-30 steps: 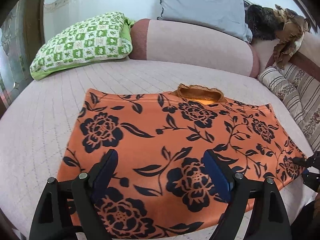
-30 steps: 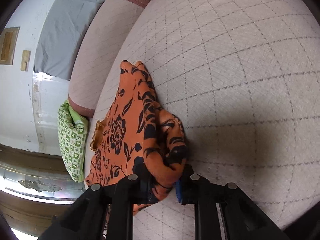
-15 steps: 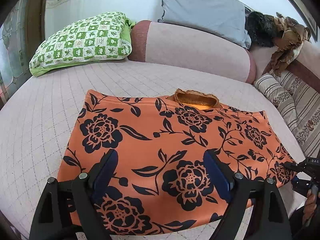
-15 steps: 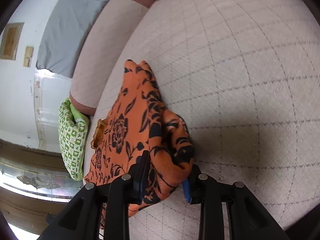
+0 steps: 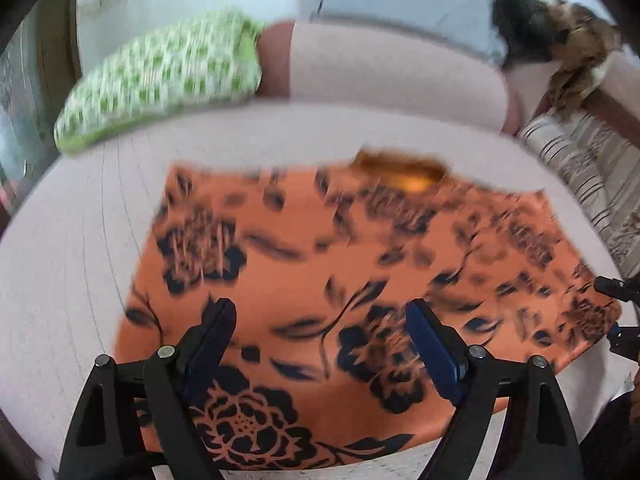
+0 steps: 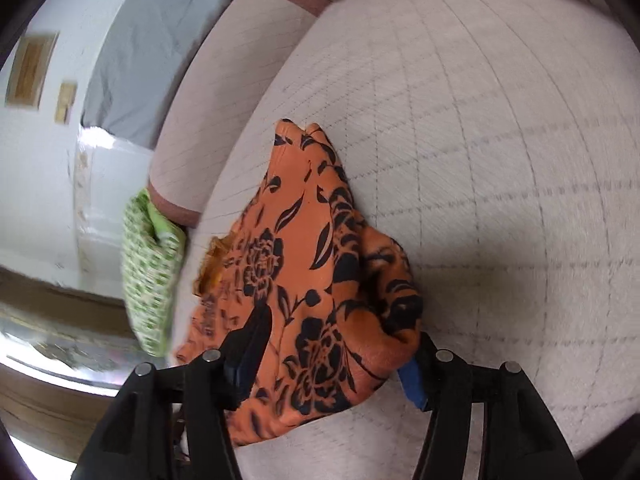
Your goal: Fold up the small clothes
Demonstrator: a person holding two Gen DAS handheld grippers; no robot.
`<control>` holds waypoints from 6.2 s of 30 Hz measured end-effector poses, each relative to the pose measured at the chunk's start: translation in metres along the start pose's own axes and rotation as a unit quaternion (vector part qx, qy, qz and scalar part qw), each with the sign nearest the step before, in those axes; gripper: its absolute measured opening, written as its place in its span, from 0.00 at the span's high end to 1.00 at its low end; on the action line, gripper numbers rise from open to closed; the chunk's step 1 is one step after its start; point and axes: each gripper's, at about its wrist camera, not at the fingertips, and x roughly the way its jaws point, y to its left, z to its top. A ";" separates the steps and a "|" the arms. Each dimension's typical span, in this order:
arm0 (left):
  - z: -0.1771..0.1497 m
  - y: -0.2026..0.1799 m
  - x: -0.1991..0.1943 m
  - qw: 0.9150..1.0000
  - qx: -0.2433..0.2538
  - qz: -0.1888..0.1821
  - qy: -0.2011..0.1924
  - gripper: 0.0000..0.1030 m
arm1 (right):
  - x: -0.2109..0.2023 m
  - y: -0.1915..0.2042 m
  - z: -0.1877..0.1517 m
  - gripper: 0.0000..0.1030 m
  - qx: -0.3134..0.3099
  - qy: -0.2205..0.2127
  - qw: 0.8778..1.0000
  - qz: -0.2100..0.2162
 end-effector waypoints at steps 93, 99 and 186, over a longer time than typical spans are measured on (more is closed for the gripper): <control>0.020 0.037 -0.044 0.997 -0.048 -0.013 -0.060 0.45 | 0.106 0.185 -0.145 0.27 -0.256 0.159 0.944 0.135; 0.006 0.050 0.024 0.998 -0.051 0.042 0.016 0.34 | 0.086 0.170 -0.104 0.24 -0.216 0.131 0.958 0.138; -0.032 0.104 -0.023 0.974 -0.208 -0.086 -0.027 0.29 | 0.127 0.255 -0.126 0.42 -0.370 0.099 0.923 0.037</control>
